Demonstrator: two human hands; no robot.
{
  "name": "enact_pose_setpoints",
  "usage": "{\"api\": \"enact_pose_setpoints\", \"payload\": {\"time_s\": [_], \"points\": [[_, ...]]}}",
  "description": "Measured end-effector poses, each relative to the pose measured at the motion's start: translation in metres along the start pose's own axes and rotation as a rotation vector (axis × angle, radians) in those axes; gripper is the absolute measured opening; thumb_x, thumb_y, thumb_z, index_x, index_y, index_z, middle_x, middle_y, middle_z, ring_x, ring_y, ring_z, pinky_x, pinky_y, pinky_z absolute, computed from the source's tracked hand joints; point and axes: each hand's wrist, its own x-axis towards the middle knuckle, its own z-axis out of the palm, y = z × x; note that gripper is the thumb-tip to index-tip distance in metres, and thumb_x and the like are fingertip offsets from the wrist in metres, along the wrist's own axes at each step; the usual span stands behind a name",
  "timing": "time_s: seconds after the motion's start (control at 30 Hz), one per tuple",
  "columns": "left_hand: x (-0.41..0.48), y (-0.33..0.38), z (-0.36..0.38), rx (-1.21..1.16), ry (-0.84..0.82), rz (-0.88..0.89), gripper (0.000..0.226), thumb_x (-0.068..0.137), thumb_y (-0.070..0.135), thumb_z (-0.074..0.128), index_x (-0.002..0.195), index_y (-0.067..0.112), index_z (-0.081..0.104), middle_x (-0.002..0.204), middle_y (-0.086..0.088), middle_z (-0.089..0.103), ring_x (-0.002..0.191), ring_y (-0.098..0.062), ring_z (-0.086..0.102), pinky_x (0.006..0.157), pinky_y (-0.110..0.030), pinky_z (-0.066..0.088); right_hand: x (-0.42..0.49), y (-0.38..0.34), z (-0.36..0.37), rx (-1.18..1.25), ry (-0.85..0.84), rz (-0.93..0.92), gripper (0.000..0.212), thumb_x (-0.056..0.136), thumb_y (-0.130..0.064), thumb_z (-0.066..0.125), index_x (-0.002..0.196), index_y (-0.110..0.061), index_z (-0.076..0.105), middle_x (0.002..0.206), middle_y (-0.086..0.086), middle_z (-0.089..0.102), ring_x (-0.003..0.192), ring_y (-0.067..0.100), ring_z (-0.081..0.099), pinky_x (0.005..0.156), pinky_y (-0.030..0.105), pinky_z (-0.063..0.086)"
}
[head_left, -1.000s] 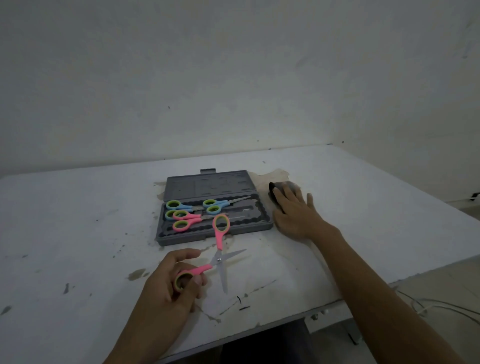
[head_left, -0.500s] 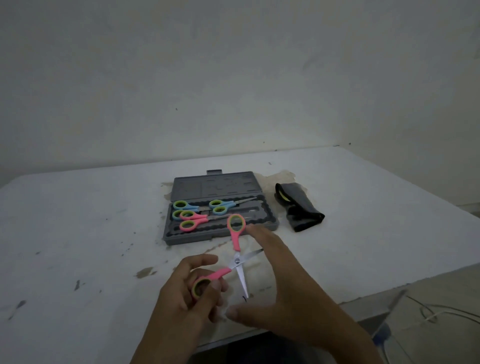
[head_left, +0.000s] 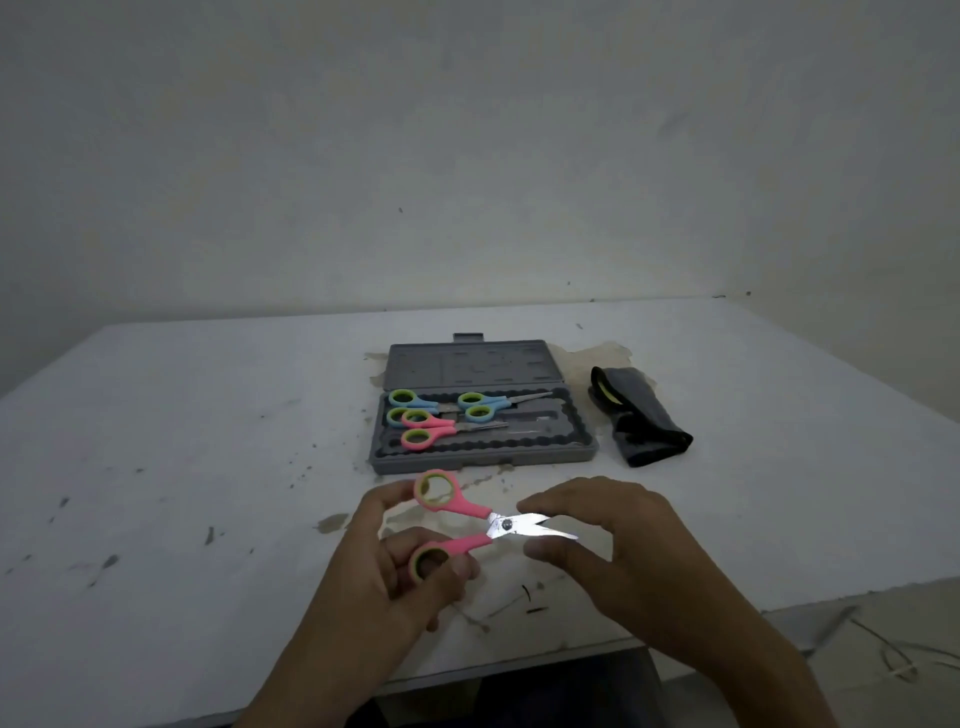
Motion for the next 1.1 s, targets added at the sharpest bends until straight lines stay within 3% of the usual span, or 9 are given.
{"api": "enact_pose_setpoints", "payload": {"time_s": [0.07,0.2,0.37,0.47,0.57,0.67,0.8,0.93,1.1], "points": [[0.002,0.000,-0.006,-0.026,0.003,-0.011,0.065,0.077,-0.001,0.074,0.125,0.033,0.047,0.084,-0.012,0.076,0.065,-0.026,0.068,0.052,-0.029,0.052,0.002,-0.002,-0.003,-0.003,-0.018,-0.001,0.039,0.081,-0.062,0.052,0.115,-0.047,0.063,0.106,-0.040,0.054,0.108,-0.016,0.046,0.100,0.019,0.033],[0.007,0.002,-0.012,0.100,0.004,-0.002,0.073,0.070,-0.003,0.081,0.126,0.037,0.055,0.088,-0.002,0.073,0.062,-0.020,0.070,0.052,-0.030,0.056,0.008,-0.006,-0.006,-0.002,-0.009,-0.057,0.037,0.082,-0.056,0.055,0.113,-0.040,0.067,0.102,-0.037,0.056,0.100,-0.022,0.046,0.093,0.006,0.029],[0.012,0.002,-0.013,0.339,0.029,0.017,0.062,0.067,0.025,0.088,0.116,0.046,0.058,0.112,0.016,0.057,0.072,-0.011,0.068,0.046,-0.031,0.057,0.016,-0.005,-0.009,0.039,0.064,-0.109,0.020,0.083,-0.036,0.069,0.101,-0.029,0.075,0.093,-0.026,0.068,0.090,-0.022,0.054,0.081,-0.003,0.035],[0.017,0.002,-0.012,0.508,0.052,0.111,0.053,0.068,0.040,0.084,0.114,0.043,0.057,0.116,0.026,0.050,0.075,-0.002,0.065,0.057,-0.028,0.059,0.022,0.001,-0.010,0.041,0.083,-0.105,0.016,0.082,-0.030,0.073,0.097,-0.029,0.076,0.090,-0.022,0.071,0.089,-0.014,0.060,0.079,-0.001,0.039],[0.031,0.005,-0.009,0.680,0.040,0.207,0.053,0.071,0.047,0.080,0.117,0.039,0.054,0.114,0.023,0.052,0.082,0.002,0.061,0.067,-0.014,0.049,0.034,0.016,-0.010,-0.062,0.080,-0.131,0.018,0.082,-0.032,0.072,0.100,-0.032,0.075,0.095,-0.018,0.072,0.091,-0.004,0.062,0.086,0.014,0.046],[0.060,0.005,-0.007,0.758,0.045,0.325,0.056,0.077,0.048,0.075,0.126,0.030,0.055,0.119,0.018,0.052,0.103,-0.001,0.054,0.083,-0.014,0.041,0.054,0.032,-0.006,-0.284,0.091,-0.184,0.022,0.083,-0.024,0.073,0.103,-0.032,0.073,0.096,-0.013,0.071,0.090,0.011,0.062,0.083,0.037,0.043],[0.112,0.002,-0.004,0.882,0.096,0.405,0.055,0.083,0.045,0.070,0.131,0.024,0.054,0.128,0.006,0.058,0.115,-0.014,0.048,0.091,-0.026,0.039,0.088,0.048,0.006,-0.360,0.241,-0.183,0.025,0.077,-0.005,0.070,0.095,-0.022,0.077,0.085,-0.002,0.071,0.079,0.024,0.060,0.073,0.039,0.040],[0.143,-0.008,-0.010,0.892,0.110,0.356,0.066,0.082,0.053,0.068,0.137,0.021,0.050,0.136,-0.001,0.058,0.123,-0.021,0.050,0.103,-0.037,0.041,0.120,0.070,0.015,-0.256,0.276,-0.024,0.022,0.083,-0.009,0.068,0.097,-0.025,0.077,0.088,-0.002,0.072,0.083,0.025,0.054,0.078,0.041,0.041],[0.143,-0.029,-0.022,0.904,0.123,0.409,0.049,0.089,0.044,0.062,0.130,0.018,0.059,0.125,-0.001,0.065,0.110,-0.019,0.058,0.095,-0.030,0.044,0.132,0.078,0.022,-0.288,0.187,0.010,0.024,0.088,-0.015,0.063,0.106,-0.028,0.074,0.101,-0.004,0.072,0.094,0.022,0.050,0.085,0.038,0.036]]}}
